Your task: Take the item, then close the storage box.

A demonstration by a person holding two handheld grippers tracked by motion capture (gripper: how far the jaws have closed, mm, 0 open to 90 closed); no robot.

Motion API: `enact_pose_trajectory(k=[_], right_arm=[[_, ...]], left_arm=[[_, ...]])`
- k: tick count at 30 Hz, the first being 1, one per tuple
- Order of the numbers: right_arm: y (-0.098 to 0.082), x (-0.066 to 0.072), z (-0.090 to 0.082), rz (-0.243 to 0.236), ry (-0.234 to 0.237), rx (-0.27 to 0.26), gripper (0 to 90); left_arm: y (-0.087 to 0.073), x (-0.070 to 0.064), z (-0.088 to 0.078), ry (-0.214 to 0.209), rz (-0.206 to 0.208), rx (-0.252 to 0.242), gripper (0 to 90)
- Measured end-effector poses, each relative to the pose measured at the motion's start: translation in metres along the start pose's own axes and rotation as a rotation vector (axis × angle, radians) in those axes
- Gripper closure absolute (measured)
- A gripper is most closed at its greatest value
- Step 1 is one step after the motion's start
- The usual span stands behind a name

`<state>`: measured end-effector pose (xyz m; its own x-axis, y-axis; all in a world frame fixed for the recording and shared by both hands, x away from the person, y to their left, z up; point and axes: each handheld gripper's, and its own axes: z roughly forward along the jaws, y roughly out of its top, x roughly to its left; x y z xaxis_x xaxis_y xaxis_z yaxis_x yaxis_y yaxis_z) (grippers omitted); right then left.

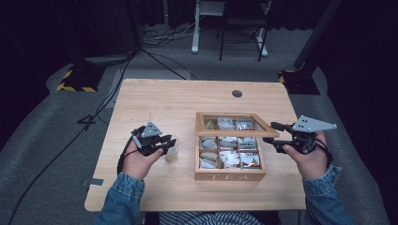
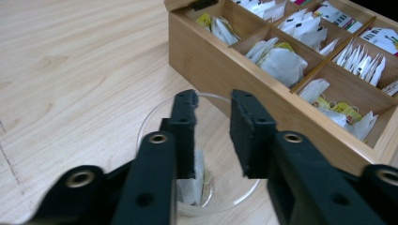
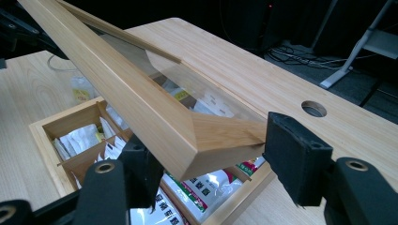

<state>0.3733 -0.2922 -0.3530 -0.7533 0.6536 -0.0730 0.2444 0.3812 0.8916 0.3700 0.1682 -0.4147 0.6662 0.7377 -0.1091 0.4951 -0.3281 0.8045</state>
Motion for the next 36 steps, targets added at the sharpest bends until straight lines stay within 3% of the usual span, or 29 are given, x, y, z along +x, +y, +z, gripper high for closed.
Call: enact_pose_trajectory(k=[6, 10, 25, 36], right_arm=[[0.0, -0.001, 0.001, 0.002, 0.0, 0.003, 39.9], [0.0, -0.001, 0.001, 0.003, 0.002, 0.004, 39.8], [-0.002, 0.0, 0.001, 0.004, 0.003, 0.01, 40.0], [-0.001, 0.001, -0.002, 0.006, 0.004, 0.01, 40.4]], left_arm=[[-0.001, 0.006, -0.008, 0.059, -0.005, -0.036, 48.9], [-0.001, 0.014, -0.016, 0.105, -0.001, -0.033, 43.3], [-0.017, 0.047, -0.029, 0.221, -0.035, 0.033, 35.5], [-0.039, 0.07, -0.019, 0.252, -0.085, 0.092, 32.6]])
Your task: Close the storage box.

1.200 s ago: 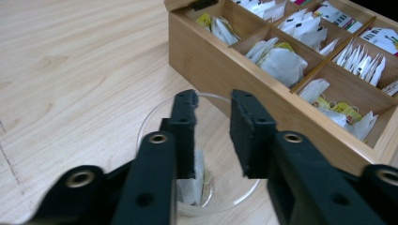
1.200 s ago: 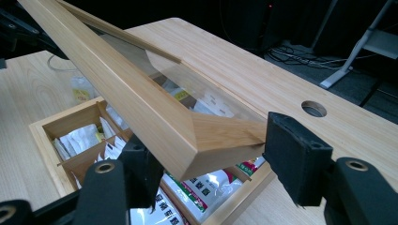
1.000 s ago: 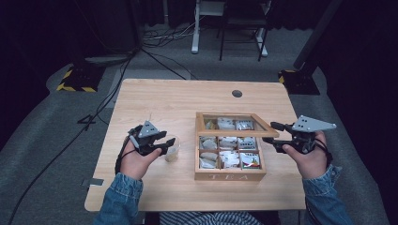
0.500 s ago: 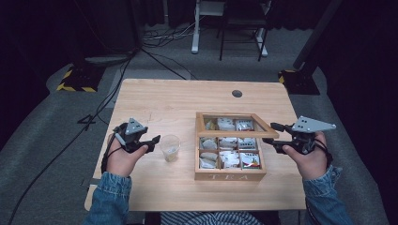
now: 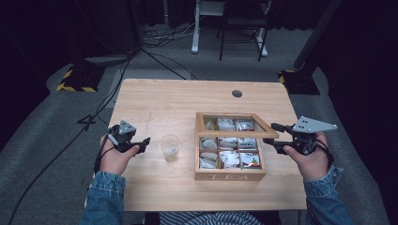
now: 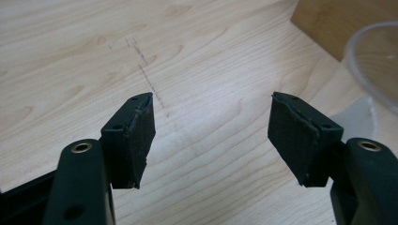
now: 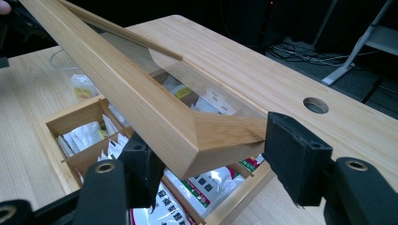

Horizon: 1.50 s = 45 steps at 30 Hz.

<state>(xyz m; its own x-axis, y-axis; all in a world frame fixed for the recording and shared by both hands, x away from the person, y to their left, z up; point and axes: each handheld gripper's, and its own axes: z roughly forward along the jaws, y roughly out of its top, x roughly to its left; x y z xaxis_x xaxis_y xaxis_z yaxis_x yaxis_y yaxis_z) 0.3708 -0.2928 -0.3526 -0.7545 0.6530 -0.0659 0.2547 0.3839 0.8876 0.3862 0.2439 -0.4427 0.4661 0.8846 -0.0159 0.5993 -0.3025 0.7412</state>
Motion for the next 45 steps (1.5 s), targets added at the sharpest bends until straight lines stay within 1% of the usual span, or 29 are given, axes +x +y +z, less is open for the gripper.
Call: enact_pose_trajectory(k=[4, 5, 9, 11, 13, 15, 16, 18, 20, 21, 22, 24, 26, 33, 43, 45], right_arm=[[0.0, 0.0, 0.0, 0.0, 0.001, 0.001, 40.3], [0.0, 0.0, 0.0, 0.0, 0.002, 0.001, 40.3], [0.0, 0.0, 0.0, 0.003, 0.003, 0.003, 40.2], [0.0, 0.0, 0.0, 0.002, 0.004, 0.005, 40.2], [0.0, 0.0, 0.0, 0.002, 0.004, 0.007, 40.1], [-0.001, 0.0, 0.0, 0.004, 0.005, 0.007, 40.0], [-0.001, 0.0, 0.0, 0.005, 0.006, 0.008, 39.9], [-0.001, 0.0, 0.0, 0.007, 0.008, 0.012, 39.7], [-0.001, 0.0, 0.0, 0.008, 0.01, 0.02, 39.4], [-0.002, 0.0, 0.0, 0.009, 0.011, 0.025, 39.3], [-0.002, 0.001, 0.0, 0.011, 0.011, 0.029, 39.3], [-0.002, 0.002, 0.0, 0.012, 0.007, 0.038, 39.4], [-0.001, 0.002, -0.001, 0.012, 0.002, 0.044, 39.3], [-0.002, 0.004, -0.004, 0.024, -0.003, 0.07, 39.3], [-0.004, 0.007, -0.005, 0.058, -0.003, 0.13, 39.4], [-0.005, 0.008, -0.005, 0.059, -0.005, 0.142, 39.5]], left_arm=[[-0.008, 0.007, 0.009, 0.003, -0.009, 0.012, 31.4], [-0.009, 0.008, 0.011, 0.004, -0.021, 0.017, 30.8], [-0.016, 0.012, 0.021, 0.027, -0.039, 0.033, 28.4], [-0.02, 0.015, 0.025, 0.028, -0.056, 0.042, 27.8], [-0.023, 0.017, 0.029, 0.033, -0.061, 0.054, 27.7], [-0.026, 0.018, 0.032, 0.027, -0.072, 0.062, 28.0], [-0.027, 0.019, 0.033, 0.033, -0.064, 0.067, 28.0], [-0.029, 0.02, 0.036, 0.037, -0.067, 0.079, 28.0], [-0.031, 0.021, 0.038, 0.046, -0.053, 0.091, 27.9], [-0.031, 0.021, 0.039, 0.048, -0.059, 0.094, 27.8], [-0.031, 0.02, 0.04, 0.065, -0.061, 0.102, 27.6], [-0.032, 0.02, 0.042, 0.07, -0.053, 0.117, 26.9], [-0.033, 0.02, 0.043, 0.066, -0.051, 0.126, 26.9], [-0.034, 0.022, 0.043, 0.058, -0.06, 0.114, 26.4], [-0.036, 0.021, 0.044, 0.053, -0.066, 0.105, 25.7], [-0.036, 0.021, 0.044, 0.054, -0.068, 0.104, 25.7]])
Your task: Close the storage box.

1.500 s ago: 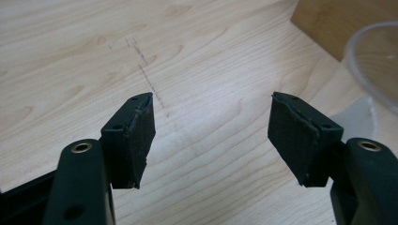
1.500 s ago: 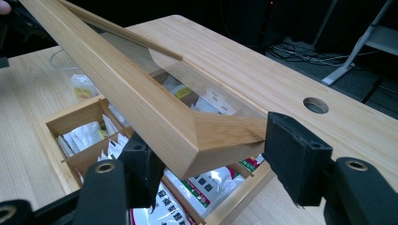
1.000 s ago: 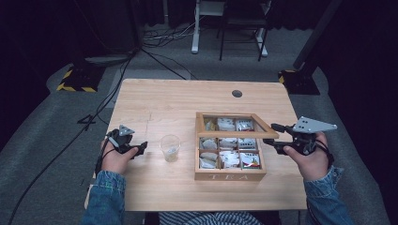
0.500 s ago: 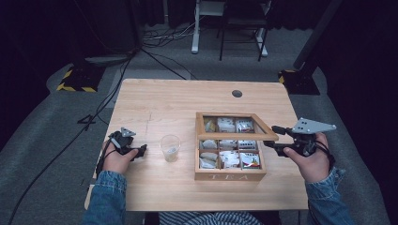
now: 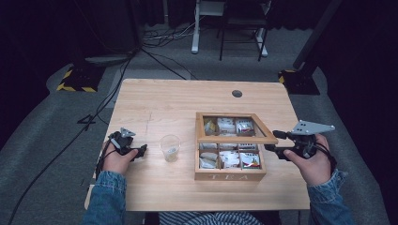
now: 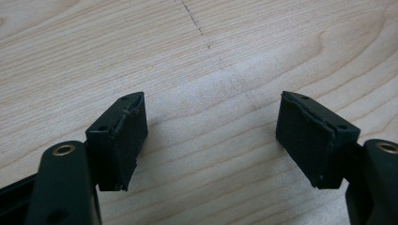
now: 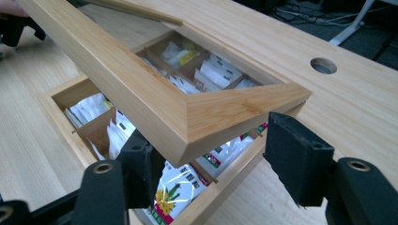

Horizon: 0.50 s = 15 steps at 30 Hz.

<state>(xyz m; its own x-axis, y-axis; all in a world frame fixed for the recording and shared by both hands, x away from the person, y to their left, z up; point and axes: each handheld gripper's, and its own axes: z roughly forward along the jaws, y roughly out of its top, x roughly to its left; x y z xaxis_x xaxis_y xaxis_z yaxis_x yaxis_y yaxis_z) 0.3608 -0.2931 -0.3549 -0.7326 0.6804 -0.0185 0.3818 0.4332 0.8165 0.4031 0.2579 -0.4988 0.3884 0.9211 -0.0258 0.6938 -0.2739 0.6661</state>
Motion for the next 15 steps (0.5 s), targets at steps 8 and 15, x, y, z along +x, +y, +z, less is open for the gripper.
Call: enact_pose_trajectory(k=[8, 15], right_arm=[[-0.005, 0.005, 0.002, 0.011, 0.0, 0.054, 39.7], [-0.012, 0.01, 0.007, 0.016, 0.024, 0.096, 40.3]], left_arm=[[0.0, -0.001, 0.0, 0.002, -0.002, -0.001, 25.7], [0.0, -0.003, 0.0, -0.002, 0.005, -0.001, 25.8]])
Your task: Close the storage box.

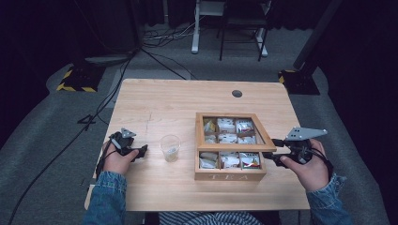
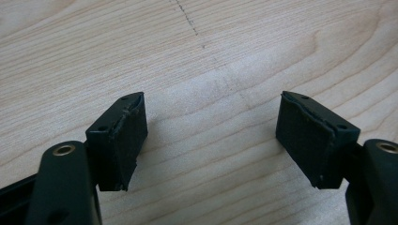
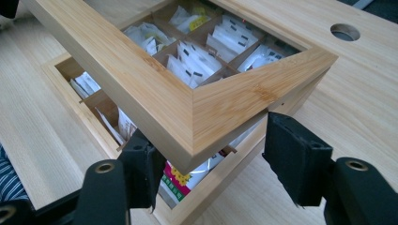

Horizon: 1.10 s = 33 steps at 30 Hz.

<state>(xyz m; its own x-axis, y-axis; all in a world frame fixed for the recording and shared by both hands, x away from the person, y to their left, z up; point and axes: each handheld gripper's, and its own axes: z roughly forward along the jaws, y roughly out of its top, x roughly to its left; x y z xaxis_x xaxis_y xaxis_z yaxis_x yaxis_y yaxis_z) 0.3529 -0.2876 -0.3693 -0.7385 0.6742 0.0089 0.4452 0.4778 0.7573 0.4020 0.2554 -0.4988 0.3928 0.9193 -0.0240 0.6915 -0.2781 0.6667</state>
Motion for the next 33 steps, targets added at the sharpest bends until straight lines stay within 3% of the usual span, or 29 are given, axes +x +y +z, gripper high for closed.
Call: enact_pose_trajectory(k=[33], right_arm=[[-0.028, 0.011, 0.014, -0.023, 0.048, 0.074, 38.5]], left_arm=[[0.0, -0.001, 0.0, -0.002, 0.001, -0.002, 25.4]])
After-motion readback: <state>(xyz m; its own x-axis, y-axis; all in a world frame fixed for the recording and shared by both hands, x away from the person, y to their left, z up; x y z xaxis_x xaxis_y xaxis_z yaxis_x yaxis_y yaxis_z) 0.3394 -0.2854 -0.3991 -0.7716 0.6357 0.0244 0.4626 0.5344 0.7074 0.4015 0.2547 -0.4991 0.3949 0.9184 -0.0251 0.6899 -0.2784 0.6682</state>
